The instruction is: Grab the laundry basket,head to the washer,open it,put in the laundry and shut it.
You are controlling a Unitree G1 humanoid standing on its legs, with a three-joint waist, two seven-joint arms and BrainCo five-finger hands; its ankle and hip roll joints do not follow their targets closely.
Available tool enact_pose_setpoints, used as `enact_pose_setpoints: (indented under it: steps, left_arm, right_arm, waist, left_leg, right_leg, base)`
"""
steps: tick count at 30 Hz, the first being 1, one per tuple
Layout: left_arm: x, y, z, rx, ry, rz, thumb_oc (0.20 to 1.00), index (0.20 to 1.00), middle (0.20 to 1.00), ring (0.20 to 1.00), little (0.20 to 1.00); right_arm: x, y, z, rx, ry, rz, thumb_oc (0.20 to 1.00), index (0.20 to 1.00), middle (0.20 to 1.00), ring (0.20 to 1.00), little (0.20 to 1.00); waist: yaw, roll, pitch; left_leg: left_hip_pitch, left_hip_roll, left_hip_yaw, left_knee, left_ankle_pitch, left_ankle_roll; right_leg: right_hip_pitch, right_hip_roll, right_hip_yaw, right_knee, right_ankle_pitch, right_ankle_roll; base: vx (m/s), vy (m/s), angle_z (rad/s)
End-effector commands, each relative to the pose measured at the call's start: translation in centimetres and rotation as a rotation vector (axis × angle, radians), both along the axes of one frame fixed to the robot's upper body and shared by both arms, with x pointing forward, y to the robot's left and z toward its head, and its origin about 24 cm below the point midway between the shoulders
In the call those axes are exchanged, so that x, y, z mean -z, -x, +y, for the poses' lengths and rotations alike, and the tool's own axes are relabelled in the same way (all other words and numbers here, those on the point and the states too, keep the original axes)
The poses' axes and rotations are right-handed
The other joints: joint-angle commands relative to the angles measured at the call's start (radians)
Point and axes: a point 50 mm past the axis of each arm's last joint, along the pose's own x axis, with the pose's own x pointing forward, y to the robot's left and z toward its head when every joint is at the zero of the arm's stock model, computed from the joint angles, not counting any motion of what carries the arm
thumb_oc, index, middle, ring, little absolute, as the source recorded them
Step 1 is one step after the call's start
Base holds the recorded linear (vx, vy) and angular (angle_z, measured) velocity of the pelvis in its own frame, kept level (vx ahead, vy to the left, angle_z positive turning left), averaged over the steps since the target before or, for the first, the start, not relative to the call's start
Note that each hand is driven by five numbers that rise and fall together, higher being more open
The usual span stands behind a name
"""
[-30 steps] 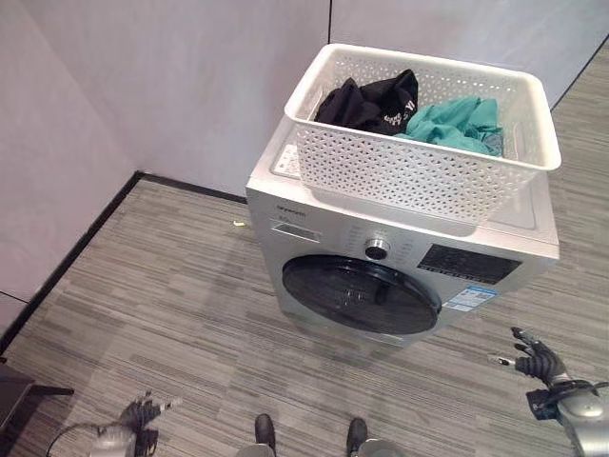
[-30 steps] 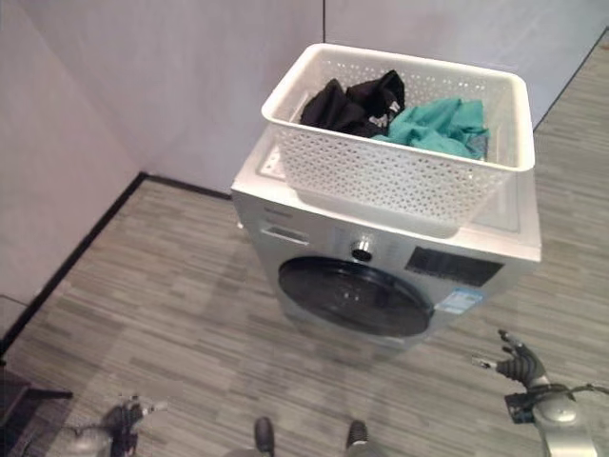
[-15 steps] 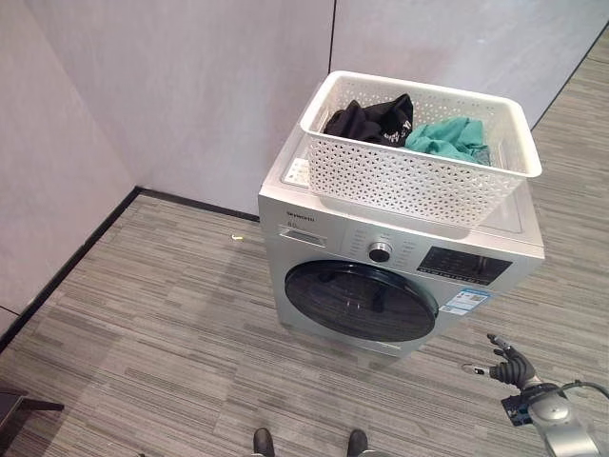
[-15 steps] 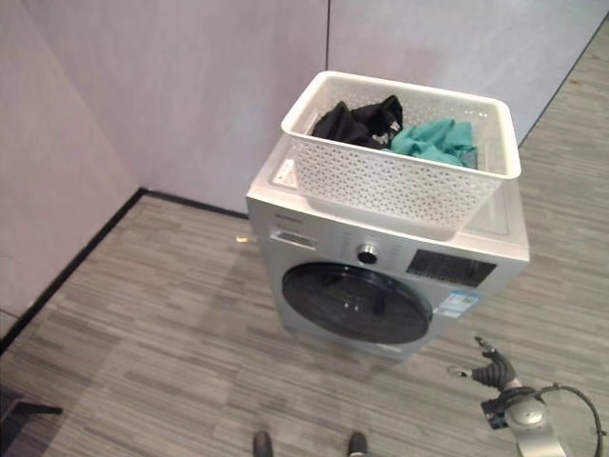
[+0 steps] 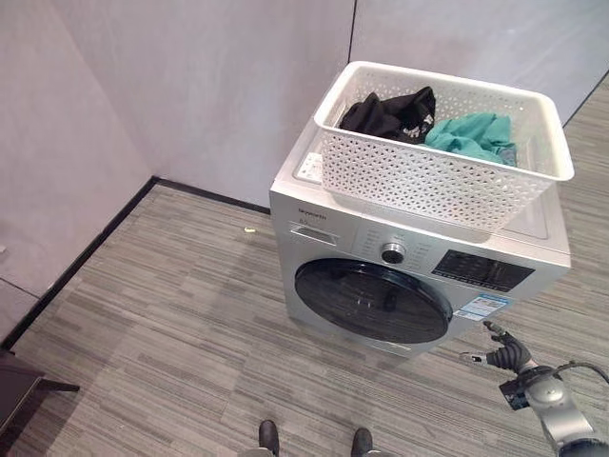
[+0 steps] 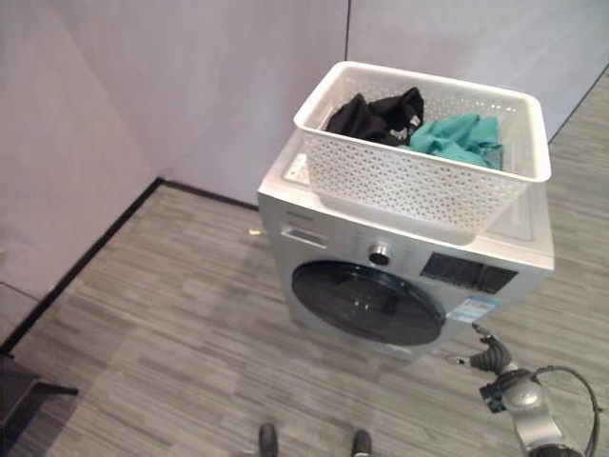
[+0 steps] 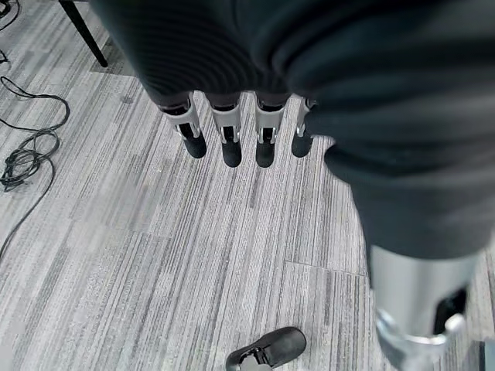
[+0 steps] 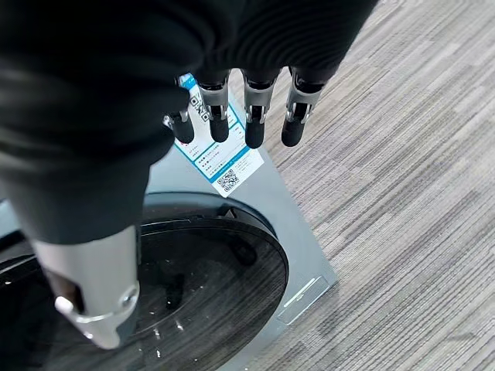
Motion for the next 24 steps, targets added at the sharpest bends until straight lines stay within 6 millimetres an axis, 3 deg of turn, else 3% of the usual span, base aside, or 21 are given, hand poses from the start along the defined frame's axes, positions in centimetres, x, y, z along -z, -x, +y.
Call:
enact_pose_setpoints:
  steps: [1, 8, 24]
  left_arm:
    - [-0.4, -1.4, 0.5, 0.036, -0.042, -0.017, 1.0, 1.0, 1.0, 1.0, 1.0]
    - [-0.6, -2.3, 0.4, 0.088, -0.055, -0.025, 1.0, 1.0, 1.0, 1.0, 1.0]
    - [-0.5, -3.3, -0.1, 0.102, -0.044, -0.046, 1.0, 1.0, 1.0, 1.0, 1.0]
  right_arm:
    - [-2.4, -2.7, 0.1, -0.074, 0.06, -0.081, 1.0, 1.0, 1.0, 1.0, 1.0]
    - [-4.2, -5.7, 0.4, -0.129, 0.15, -0.103, 1.0, 1.0, 1.0, 1.0, 1.0]
    - [-3.4, -7.0, 1.5, -0.171, 0.204, -0.045, 1.0, 1.0, 1.0, 1.0, 1.0]
  waist:
    - [0.037, -0.019, 0.003]
    - [0.063, -0.015, 0.007]
    - [0.079, 0.007, 0.012]
  left_leg:
    - [0.002, 0.015, -0.003, 0.006, -0.027, -0.029]
    - [-0.024, 0.019, -0.015, 0.006, -0.017, -0.033]
    - [-0.048, 0.031, -0.027, 0.006, -0.003, -0.042]
  right_leg:
    - [-0.066, -0.028, 0.045, -0.001, 0.064, 0.045]
    - [-0.079, -0.028, 0.039, -0.001, 0.063, 0.045]
    - [-0.096, -0.019, 0.038, -0.001, 0.05, 0.036]
  base:
    - [0.04, -0.025, 0.09]
    - [0.02, -0.015, 0.08]
    - [0.02, -0.019, 0.01]
